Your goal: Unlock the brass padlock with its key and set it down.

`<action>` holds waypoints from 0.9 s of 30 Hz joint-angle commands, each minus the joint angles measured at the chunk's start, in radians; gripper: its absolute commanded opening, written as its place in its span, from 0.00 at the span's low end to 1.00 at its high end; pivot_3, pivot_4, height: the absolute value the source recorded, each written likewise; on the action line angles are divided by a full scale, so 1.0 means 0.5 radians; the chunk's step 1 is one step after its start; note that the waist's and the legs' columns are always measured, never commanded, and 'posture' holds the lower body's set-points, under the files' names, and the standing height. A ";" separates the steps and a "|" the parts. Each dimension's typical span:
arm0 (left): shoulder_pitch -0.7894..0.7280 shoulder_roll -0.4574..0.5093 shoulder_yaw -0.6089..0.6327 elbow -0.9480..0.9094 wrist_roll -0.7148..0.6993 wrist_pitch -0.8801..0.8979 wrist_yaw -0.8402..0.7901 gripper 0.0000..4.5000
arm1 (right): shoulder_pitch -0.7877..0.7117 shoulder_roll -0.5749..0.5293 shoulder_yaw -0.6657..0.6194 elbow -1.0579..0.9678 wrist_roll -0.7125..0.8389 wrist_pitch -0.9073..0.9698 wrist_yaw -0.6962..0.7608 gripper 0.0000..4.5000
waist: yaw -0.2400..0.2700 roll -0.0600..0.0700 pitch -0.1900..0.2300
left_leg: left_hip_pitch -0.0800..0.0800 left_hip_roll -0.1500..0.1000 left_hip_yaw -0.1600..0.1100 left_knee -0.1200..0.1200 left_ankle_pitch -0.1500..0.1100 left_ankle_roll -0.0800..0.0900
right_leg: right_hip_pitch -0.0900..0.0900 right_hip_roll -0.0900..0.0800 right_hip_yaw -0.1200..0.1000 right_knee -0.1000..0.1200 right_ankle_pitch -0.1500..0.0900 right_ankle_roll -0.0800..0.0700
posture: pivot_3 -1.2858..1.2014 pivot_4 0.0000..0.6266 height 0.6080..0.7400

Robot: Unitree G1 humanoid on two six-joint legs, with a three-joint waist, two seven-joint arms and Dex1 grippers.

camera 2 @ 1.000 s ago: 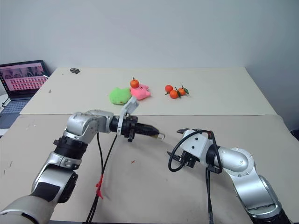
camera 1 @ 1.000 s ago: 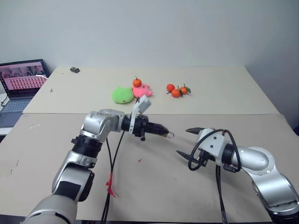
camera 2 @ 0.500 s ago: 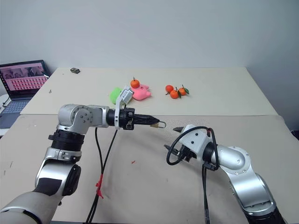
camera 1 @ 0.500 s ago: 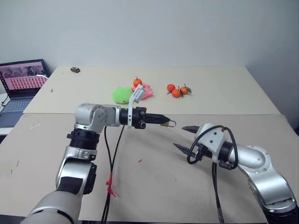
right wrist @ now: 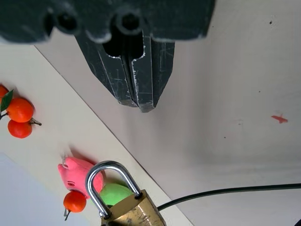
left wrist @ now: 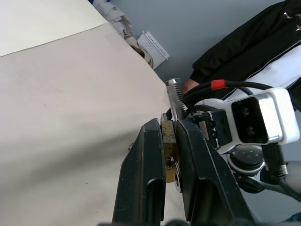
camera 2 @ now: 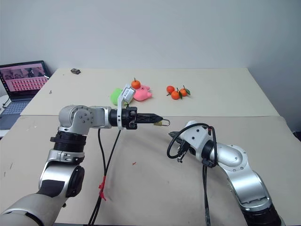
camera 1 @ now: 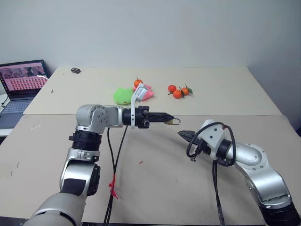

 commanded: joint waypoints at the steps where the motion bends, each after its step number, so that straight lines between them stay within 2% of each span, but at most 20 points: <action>1: -0.020 -0.009 0.072 -0.052 -0.072 0.026 0.041 0.00 | -0.043 0.016 -0.004 -0.028 -0.003 -0.064 -0.029 0.01 | -0.002 0.000 0.000 | 0.000 0.000 0.000 0.000 0.000 0.000 | 0.000 0.000 0.000 0.000 0.000 0.000 | 0.52 0.24 0.39; 27: 0.038 -0.035 0.009 -0.035 -0.069 -0.024 0.083 0.00 | -0.132 0.000 -0.022 -0.121 0.046 0.039 -0.061 0.01 | -0.001 0.000 0.000 | 0.000 -0.001 0.000 -0.001 0.002 -0.003 | 0.000 0.000 0.000 0.000 0.000 0.000 | 0.52 0.24 0.39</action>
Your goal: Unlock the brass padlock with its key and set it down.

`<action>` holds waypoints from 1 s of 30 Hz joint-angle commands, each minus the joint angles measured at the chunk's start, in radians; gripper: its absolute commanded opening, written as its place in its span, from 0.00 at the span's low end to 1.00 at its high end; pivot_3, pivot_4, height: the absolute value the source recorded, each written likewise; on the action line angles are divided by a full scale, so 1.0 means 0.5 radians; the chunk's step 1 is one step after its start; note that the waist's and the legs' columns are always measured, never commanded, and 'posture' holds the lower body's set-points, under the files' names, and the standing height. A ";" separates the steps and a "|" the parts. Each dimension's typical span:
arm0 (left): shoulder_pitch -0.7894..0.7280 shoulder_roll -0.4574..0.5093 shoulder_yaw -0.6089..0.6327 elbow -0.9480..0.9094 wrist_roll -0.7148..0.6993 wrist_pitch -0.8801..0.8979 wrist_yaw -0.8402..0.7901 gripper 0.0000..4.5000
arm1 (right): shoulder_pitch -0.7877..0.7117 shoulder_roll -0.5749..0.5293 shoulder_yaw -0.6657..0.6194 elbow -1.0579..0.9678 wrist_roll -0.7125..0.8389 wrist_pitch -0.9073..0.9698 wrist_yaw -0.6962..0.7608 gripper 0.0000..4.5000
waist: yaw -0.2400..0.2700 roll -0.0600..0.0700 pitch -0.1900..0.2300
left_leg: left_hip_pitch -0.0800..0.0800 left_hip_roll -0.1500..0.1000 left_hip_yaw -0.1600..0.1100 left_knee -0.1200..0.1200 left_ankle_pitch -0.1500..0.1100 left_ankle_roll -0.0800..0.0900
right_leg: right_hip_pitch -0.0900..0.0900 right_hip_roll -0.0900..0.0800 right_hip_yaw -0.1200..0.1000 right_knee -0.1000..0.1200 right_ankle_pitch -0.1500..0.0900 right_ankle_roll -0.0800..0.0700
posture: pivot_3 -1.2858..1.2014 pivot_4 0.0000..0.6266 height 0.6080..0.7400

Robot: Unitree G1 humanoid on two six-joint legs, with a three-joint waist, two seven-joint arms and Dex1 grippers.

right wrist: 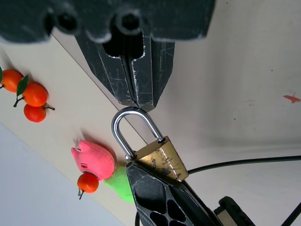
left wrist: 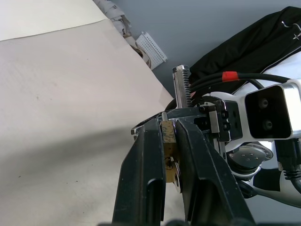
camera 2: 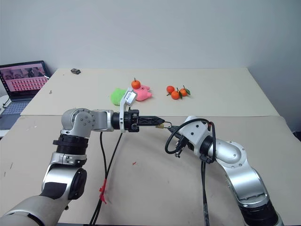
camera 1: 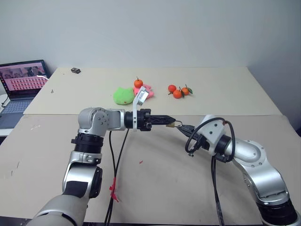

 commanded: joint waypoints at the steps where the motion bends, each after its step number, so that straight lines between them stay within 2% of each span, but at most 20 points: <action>1: -0.018 0.011 -0.014 -0.026 -0.008 -0.067 -0.035 0.00 | -0.045 -0.020 -0.031 -0.114 0.027 0.031 -0.008 0.01 | 0.000 0.000 0.000 | 0.000 0.000 0.000 0.000 0.000 0.000 | 0.000 0.000 0.000 0.000 0.000 0.000 | 0.52 0.24 0.39; 21: 0.000 0.021 -0.085 0.020 0.029 -0.144 -0.095 0.00 | -0.034 -0.122 -0.111 -0.222 0.114 0.129 0.004 0.01 | -0.001 0.000 0.000 | 0.000 0.000 0.000 0.000 0.000 0.000 | 0.000 0.000 0.000 -0.002 -0.002 0.004 | 0.52 0.24 0.39; 30: 0.079 0.098 -0.171 -0.056 0.063 -0.173 -0.136 0.00 | -0.077 -0.207 -0.141 -0.149 0.150 0.080 0.073 0.01 | 0.000 -0.001 0.001 | 0.000 0.000 0.000 -0.001 0.000 0.000 | 0.000 0.000 0.000 -0.001 -0.003 0.005 | 0.52 0.24 0.39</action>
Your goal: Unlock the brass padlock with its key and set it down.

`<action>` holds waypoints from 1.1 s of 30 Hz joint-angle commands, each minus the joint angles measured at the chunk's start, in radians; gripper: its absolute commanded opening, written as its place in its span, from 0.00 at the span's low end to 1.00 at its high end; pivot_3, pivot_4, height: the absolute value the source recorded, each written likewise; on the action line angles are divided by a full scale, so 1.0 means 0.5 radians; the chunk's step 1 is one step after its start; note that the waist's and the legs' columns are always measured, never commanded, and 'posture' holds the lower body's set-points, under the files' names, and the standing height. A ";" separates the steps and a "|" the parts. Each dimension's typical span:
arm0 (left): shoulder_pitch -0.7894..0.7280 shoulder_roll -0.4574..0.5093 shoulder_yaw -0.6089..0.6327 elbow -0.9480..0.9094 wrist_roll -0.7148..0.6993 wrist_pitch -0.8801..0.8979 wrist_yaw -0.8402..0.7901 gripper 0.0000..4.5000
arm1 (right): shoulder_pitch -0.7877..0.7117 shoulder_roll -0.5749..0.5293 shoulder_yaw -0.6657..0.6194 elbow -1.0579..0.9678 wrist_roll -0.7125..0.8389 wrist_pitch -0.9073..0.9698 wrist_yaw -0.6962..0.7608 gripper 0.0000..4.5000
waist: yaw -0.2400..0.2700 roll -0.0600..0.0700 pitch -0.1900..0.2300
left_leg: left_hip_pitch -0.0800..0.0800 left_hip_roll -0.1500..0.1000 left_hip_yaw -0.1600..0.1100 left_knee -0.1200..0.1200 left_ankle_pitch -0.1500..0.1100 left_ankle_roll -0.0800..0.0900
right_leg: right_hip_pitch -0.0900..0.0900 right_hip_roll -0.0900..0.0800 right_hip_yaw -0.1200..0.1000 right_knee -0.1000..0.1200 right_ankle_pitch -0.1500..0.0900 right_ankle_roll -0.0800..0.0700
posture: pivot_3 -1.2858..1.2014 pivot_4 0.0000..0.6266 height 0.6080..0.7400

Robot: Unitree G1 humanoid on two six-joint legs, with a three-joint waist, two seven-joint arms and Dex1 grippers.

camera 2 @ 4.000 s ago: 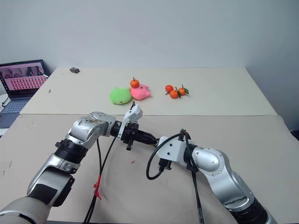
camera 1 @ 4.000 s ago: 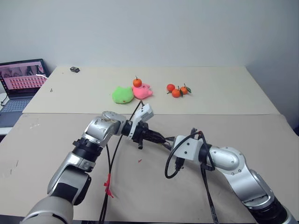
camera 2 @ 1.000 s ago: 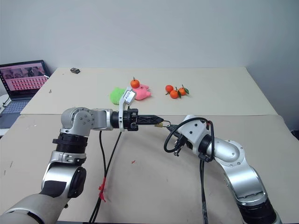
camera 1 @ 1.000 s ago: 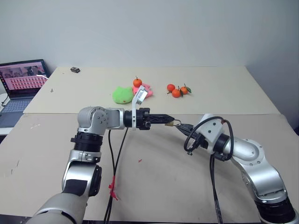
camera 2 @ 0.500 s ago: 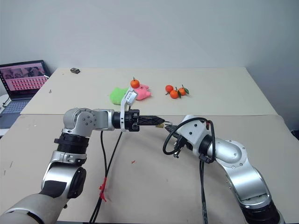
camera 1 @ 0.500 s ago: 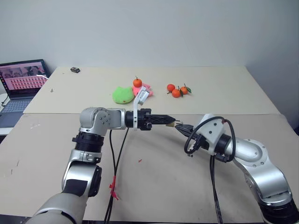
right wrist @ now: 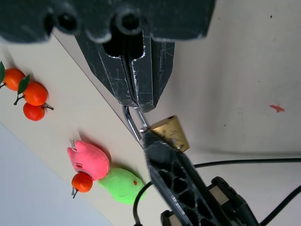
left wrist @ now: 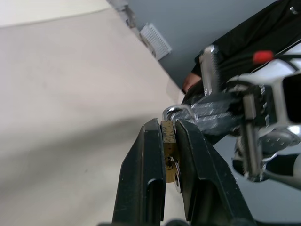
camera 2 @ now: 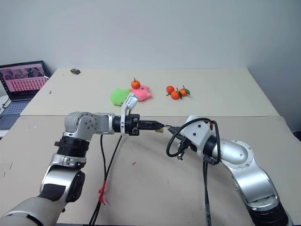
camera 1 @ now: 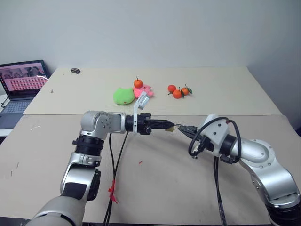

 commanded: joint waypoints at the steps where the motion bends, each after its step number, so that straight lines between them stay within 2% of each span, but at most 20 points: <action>1: -0.005 0.020 0.007 -0.095 -0.018 -0.042 -0.033 0.00 | -0.074 -0.026 -0.070 -0.001 0.031 -0.056 0.026 0.01 | 0.002 0.000 0.000 | 0.000 0.000 0.000 0.000 0.000 0.000 | 0.000 0.000 0.000 0.000 0.000 0.000 | 0.52 0.24 0.39; 10: 0.042 0.023 0.054 -0.166 -0.052 0.004 0.019 0.00 | -0.100 -0.028 -0.047 0.050 0.008 -0.074 0.038 0.01 | 0.001 0.000 0.000 | 0.000 -0.001 0.000 0.000 0.000 0.000 | 0.000 -0.001 0.000 -0.001 0.000 0.000 | 0.52 0.24 0.39; 19: 0.157 0.189 0.026 -0.190 0.009 -0.009 0.023 0.00 | -0.033 -0.128 -0.179 0.074 0.027 -0.077 0.076 0.01 | -0.002 0.001 0.000 | 0.001 -0.001 0.000 -0.002 0.000 0.000 | 0.000 -0.001 0.000 -0.001 0.000 0.000 | 0.52 0.24 0.39; 22: 0.221 0.206 0.013 -0.226 0.006 0.014 0.047 0.00 | -0.084 -0.076 -0.248 0.051 0.157 0.015 0.074 0.18 | 0.000 0.000 0.000 | 0.001 -0.001 0.000 -0.002 0.000 0.000 | 0.000 -0.001 0.000 -0.001 0.000 0.000 | 0.52 0.24 0.39; 25: 0.257 0.191 0.025 -0.263 -0.019 0.045 0.080 0.00 | -0.096 -0.072 -0.245 0.005 0.287 0.107 0.118 0.42 | 0.002 0.000 0.000 | 0.001 -0.001 0.000 -0.001 0.000 0.000 | 0.001 -0.001 0.000 -0.001 0.000 0.000 | 0.52 0.24 0.39; 27: 0.272 0.185 0.030 -0.282 -0.030 0.065 0.098 0.00 | -0.099 -0.085 -0.239 -0.027 0.361 0.157 0.140 0.54 | 0.003 0.001 0.000 | 0.001 -0.001 -0.001 -0.002 0.000 0.000 | 0.001 -0.001 0.000 -0.001 0.000 0.000 | 0.52 0.24 0.39; 29: 0.279 0.179 0.041 -0.292 -0.042 0.091 0.117 0.00 | -0.103 -0.099 -0.239 -0.051 0.424 0.203 0.150 0.72 | 0.003 0.001 0.000 | 0.001 -0.001 -0.001 -0.002 0.000 0.000 | 0.001 -0.001 0.000 -0.001 0.000 0.000 | 0.52 0.24 0.39; 30: 0.285 0.169 0.054 -0.291 -0.058 0.122 0.127 0.00 | -0.102 -0.107 -0.246 -0.072 0.489 0.250 0.170 0.76 | 0.003 0.001 0.000 | 0.000 -0.001 -0.001 -0.002 0.000 0.001 | 0.001 -0.001 0.000 -0.001 0.000 0.000 | 0.52 0.24 0.39; 31: 0.289 0.164 0.064 -0.289 -0.071 0.145 0.134 0.00 | -0.104 -0.114 -0.249 -0.090 0.540 0.288 0.180 0.86 | 0.003 0.001 0.000 | 0.000 -0.001 -0.001 -0.002 0.000 0.001 | 0.001 -0.001 0.000 -0.001 0.000 0.000 | 0.52 0.24 0.39; 33: 0.298 0.137 0.078 -0.283 -0.118 0.274 0.167 0.00 | -0.117 -0.125 -0.280 -0.134 0.684 0.396 0.195 0.98 | -0.001 0.001 0.000 | 0.000 -0.001 -0.001 -0.002 0.000 0.001 | 0.001 -0.001 0.000 -0.001 0.000 0.000 | 0.52 0.24 0.39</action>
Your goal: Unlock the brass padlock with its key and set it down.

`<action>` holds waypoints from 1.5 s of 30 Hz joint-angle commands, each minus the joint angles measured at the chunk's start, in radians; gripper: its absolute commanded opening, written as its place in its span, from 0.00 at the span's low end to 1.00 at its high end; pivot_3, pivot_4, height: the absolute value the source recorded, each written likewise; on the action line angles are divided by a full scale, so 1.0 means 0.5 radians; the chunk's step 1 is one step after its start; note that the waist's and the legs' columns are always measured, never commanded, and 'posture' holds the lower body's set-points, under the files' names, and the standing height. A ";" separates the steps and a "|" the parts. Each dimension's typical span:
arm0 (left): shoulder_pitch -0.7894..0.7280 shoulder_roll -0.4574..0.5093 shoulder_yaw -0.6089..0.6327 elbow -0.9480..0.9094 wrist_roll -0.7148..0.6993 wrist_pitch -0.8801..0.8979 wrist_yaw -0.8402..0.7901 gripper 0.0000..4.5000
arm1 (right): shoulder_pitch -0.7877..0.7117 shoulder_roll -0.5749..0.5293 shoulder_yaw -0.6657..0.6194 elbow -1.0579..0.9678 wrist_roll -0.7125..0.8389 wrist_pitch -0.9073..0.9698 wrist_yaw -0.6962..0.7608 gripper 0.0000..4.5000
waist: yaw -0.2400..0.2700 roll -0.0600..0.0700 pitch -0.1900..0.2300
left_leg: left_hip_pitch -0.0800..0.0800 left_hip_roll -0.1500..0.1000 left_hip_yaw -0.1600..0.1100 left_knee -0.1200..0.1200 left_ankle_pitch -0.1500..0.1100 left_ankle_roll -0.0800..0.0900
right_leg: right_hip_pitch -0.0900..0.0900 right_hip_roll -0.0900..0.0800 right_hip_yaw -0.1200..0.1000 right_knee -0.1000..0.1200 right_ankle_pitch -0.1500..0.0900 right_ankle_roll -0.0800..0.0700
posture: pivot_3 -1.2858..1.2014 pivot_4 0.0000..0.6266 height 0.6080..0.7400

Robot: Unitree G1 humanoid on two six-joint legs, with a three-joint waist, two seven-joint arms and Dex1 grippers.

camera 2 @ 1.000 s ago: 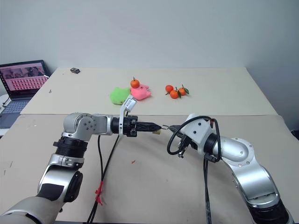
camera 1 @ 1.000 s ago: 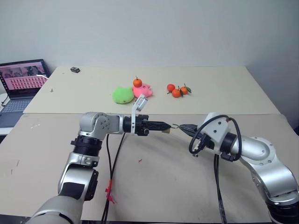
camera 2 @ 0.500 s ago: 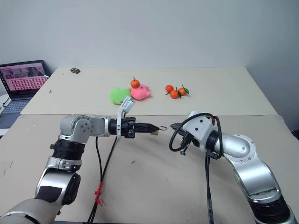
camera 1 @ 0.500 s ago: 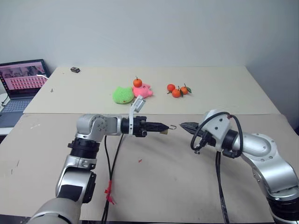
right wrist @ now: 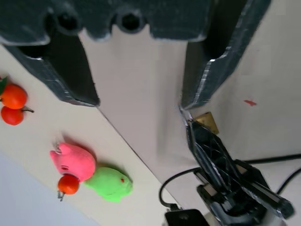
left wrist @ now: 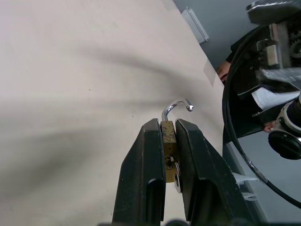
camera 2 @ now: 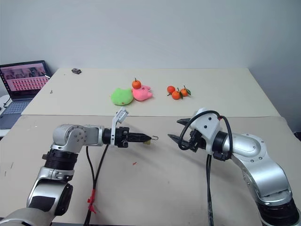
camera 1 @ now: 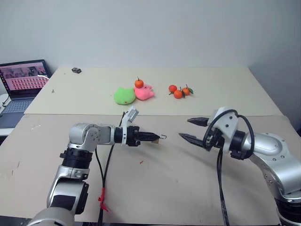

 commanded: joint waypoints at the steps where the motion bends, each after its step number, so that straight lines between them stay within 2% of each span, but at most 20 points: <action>1: 0.008 -0.068 0.083 -0.019 -0.100 0.223 0.081 0.00 | -0.060 -0.025 -0.100 -0.130 0.229 0.154 0.004 0.98 | -0.003 0.000 0.000 | 0.000 0.000 0.000 0.000 0.000 0.000 | 0.000 0.000 0.000 0.000 0.000 0.000 | 0.52 0.24 0.39; 13: 0.062 -0.499 0.261 0.184 0.129 0.566 0.700 0.00 | 0.019 0.003 -0.048 -0.224 0.229 0.139 -0.202 0.98 | -0.007 -0.001 0.000 | -0.001 -0.004 -0.003 -0.002 0.000 0.000 | 0.001 -0.001 0.001 0.000 0.000 0.001 | 0.52 0.24 0.39; 20: 0.035 -0.552 0.356 0.288 0.224 0.534 0.850 0.00 | 0.057 0.006 -0.053 -0.268 0.244 0.146 -0.284 0.98 | -0.004 -0.004 0.002 | 0.001 -0.007 -0.007 -0.003 0.001 -0.002 | 0.002 -0.004 0.000 0.000 0.000 0.002 | 0.52 0.24 0.39; 22: 0.029 -0.519 0.379 0.308 0.232 0.542 0.858 0.23 | 0.058 0.003 -0.046 -0.267 0.244 0.142 -0.290 1.00 | -0.010 -0.005 0.003 | 0.001 -0.009 -0.007 -0.003 0.002 -0.003 | 0.002 -0.005 0.000 0.000 0.002 0.005 | 0.52 0.24 0.39; 23: 0.026 -0.500 0.393 0.317 0.232 0.550 0.861 0.27 | 0.057 0.001 -0.041 -0.263 0.242 0.138 -0.290 1.00 | -0.011 -0.006 0.003 | 0.001 -0.009 -0.007 -0.003 0.002 -0.004 | 0.002 -0.006 0.000 0.000 0.002 0.006 | 0.52 0.24 0.39; 24: 0.024 -0.488 0.403 0.323 0.231 0.556 0.863 0.37 | 0.055 0.000 -0.038 -0.260 0.241 0.136 -0.289 1.00 | -0.012 -0.006 0.003 | 0.001 -0.010 -0.007 -0.003 0.003 -0.006 | 0.003 -0.006 0.000 0.000 0.003 0.007 | 0.52 0.24 0.39; 26: 0.030 -0.433 0.417 0.318 0.232 0.569 0.859 0.50 | 0.047 -0.003 -0.026 -0.250 0.232 0.127 -0.282 1.00 | -0.018 -0.007 0.003 | 0.003 -0.010 -0.008 -0.004 0.005 -0.008 | 0.004 -0.006 0.000 0.000 0.003 0.008 | 0.52 0.24 0.39; 29: 0.050 -0.270 0.446 0.317 0.230 0.580 0.822 0.74 | -0.003 0.000 0.019 -0.211 0.217 0.113 -0.267 1.00 | -0.050 -0.008 0.003 | 0.004 -0.010 -0.008 -0.007 0.006 -0.010 | 0.009 -0.006 0.000 0.000 0.004 0.008 | 0.52 0.24 0.39; 33: 0.063 -0.011 0.392 0.328 0.247 0.444 0.719 0.99 | -0.059 0.014 0.062 -0.176 0.218 0.111 -0.257 1.00 | -0.096 -0.009 0.002 | 0.015 -0.014 -0.021 -0.020 0.011 -0.018 | 0.014 0.000 0.004 0.000 0.004 0.008 | 0.52 0.24 0.39; 35: 0.089 0.142 0.287 0.297 0.274 0.315 0.615 0.99 | -0.074 0.016 0.079 -0.164 0.224 0.109 -0.248 1.00 | -0.113 -0.012 0.004 | 0.026 -0.014 -0.028 -0.026 0.014 -0.024 | 0.020 0.003 0.002 0.000 0.004 0.008 | 0.52 0.24 0.39; 38: 0.171 0.417 0.039 0.215 0.394 -0.107 0.355 0.99 | -0.088 0.011 0.103 -0.139 0.227 0.099 -0.224 1.00 | -0.119 -0.011 0.004 | 0.041 -0.014 -0.032 -0.034 0.014 -0.025 | 0.028 0.006 0.003 0.001 0.003 0.005 | 0.52 0.24 0.39; 43: 0.292 0.587 0.064 0.102 0.515 -0.800 0.091 0.99 | -0.102 0.018 0.124 -0.040 0.196 0.057 -0.190 1.00 | -0.089 -0.009 0.006 | 0.040 -0.016 -0.031 -0.032 0.014 -0.026 | 0.021 0.002 0.002 -0.001 0.001 0.002 | 0.52 0.24 0.39; 45: 0.395 0.590 0.124 -0.011 0.542 -0.984 0.088 0.99 | -0.087 0.061 0.117 0.041 0.168 0.014 -0.218 1.00 | -0.070 -0.010 0.005 | 0.018 -0.016 -0.030 -0.028 0.015 -0.027 | 0.002 0.000 0.002 -0.002 0.002 0.002 | 0.52 0.24 0.39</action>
